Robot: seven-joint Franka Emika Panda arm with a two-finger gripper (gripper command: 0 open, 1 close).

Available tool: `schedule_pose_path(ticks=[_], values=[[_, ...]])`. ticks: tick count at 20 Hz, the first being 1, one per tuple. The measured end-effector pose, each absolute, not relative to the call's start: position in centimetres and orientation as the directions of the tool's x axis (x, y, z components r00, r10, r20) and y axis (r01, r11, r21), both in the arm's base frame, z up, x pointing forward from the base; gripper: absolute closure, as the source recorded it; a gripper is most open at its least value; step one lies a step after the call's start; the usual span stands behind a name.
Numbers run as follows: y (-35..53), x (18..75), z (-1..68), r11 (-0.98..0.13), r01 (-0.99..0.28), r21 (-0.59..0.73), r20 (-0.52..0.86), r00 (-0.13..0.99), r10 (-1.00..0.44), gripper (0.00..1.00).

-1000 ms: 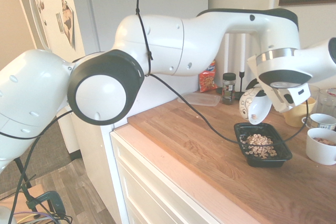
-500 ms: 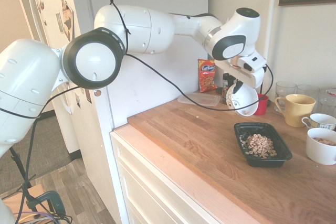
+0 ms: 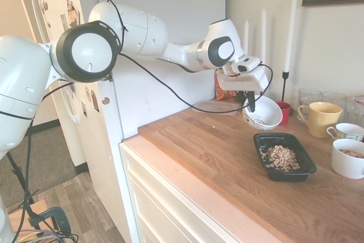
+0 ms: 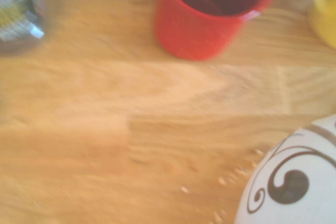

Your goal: Pour the cereal into the box

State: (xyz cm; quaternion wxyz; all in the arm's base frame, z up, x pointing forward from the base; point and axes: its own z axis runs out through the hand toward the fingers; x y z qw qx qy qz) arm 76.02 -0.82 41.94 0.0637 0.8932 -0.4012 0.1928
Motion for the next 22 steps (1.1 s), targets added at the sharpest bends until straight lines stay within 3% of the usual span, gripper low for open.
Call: schedule_pose_path(ticks=[22], values=[[12.3, 69.9, 31.2, -0.777, -0.606, 0.17, 0.431, 0.755, -0.494, 1.0]])
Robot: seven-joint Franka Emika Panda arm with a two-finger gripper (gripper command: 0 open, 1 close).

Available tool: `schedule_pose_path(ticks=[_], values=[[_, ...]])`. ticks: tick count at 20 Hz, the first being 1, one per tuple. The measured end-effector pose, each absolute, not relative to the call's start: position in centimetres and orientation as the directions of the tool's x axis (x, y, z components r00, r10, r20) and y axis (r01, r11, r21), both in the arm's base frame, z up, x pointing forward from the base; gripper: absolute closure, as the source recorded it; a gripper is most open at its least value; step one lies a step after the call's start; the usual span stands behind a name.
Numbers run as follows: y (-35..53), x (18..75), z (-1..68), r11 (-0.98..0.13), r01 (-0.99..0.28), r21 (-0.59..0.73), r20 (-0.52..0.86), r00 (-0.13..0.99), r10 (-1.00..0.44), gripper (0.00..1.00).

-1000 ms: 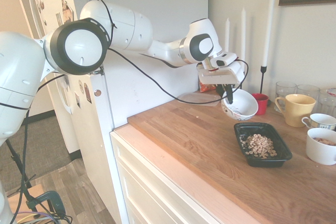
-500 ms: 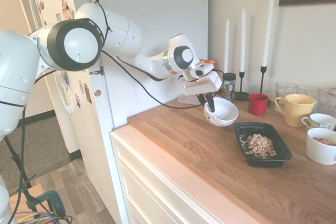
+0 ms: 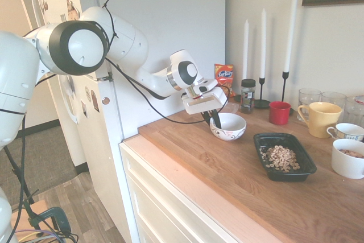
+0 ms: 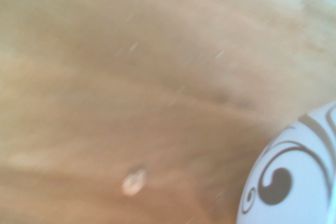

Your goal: Pour the cereal into the box

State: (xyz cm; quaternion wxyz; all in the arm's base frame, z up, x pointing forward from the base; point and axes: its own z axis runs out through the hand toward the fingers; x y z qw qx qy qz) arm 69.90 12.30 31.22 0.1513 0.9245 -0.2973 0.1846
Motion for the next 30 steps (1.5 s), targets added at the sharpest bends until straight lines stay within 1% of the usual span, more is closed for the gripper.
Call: schedule_pose_path(ticks=[2, 3, 13, 18, 21, 24, 27, 30], values=[[13.2, 68.9, 30.8, -0.785, -0.595, 0.176, 0.427, 0.764, -0.483, 1.0], [13.5, 68.5, 30.7, -0.785, -0.593, 0.179, 0.433, 0.764, -0.479, 0.0], [14.3, 66.8, 31.0, -0.772, -0.615, 0.163, 0.434, 0.747, -0.504, 0.0], [13.9, 66.5, 35.4, -0.76, -0.645, 0.082, 0.396, 0.721, -0.569, 0.0], [12.5, 66.2, 39.1, -0.749, -0.662, 0.032, 0.342, 0.711, -0.614, 0.0], [10.8, 65.8, 41.8, -0.734, -0.679, -0.017, 0.259, 0.706, -0.659, 0.0], [8.7, 66.2, 42.6, -0.717, -0.696, -0.049, 0.192, 0.697, -0.69, 0.0], [7.3, 66.4, 42.8, -0.706, -0.706, -0.065, 0.168, 0.689, -0.705, 0.0]])
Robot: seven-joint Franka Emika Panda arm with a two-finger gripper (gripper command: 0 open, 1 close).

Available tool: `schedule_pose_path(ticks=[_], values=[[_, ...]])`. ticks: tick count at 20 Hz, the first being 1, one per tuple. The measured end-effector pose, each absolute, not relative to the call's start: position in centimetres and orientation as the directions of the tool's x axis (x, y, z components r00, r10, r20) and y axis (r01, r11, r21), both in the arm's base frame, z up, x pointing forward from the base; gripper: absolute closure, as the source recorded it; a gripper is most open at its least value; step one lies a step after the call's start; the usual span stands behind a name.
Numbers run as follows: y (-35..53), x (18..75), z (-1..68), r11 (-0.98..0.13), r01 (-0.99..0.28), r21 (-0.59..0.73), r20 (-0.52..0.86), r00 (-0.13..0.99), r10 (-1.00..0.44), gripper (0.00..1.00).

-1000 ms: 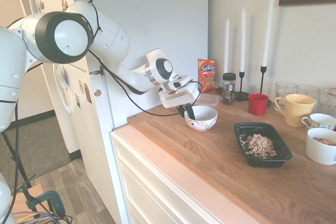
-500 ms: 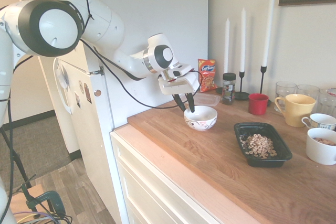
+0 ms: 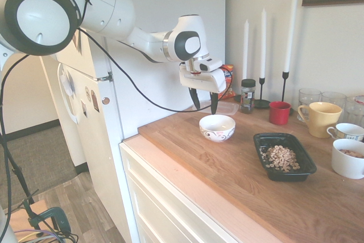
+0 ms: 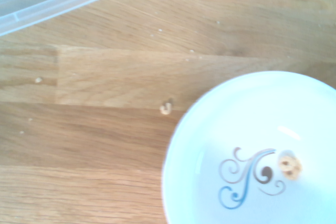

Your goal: Pour the cereal into the box

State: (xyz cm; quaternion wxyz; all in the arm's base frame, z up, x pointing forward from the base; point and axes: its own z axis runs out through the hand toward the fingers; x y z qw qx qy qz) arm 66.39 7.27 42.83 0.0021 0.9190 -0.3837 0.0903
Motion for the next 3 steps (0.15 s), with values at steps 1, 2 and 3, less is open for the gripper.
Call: schedule_pose_path(ticks=[1, 2, 3], values=[[7.07, 66.43, 42.86, -0.703, -0.707, -0.068, 0.166, 0.687, -0.707, 0.0], [6.96, 66.46, 42.85, -0.702, -0.709, -0.068, 0.164, 0.686, -0.709, 0.0], [6.91, 66.46, 42.82, -0.701, -0.71, -0.069, 0.163, 0.685, -0.71, 0.0]])
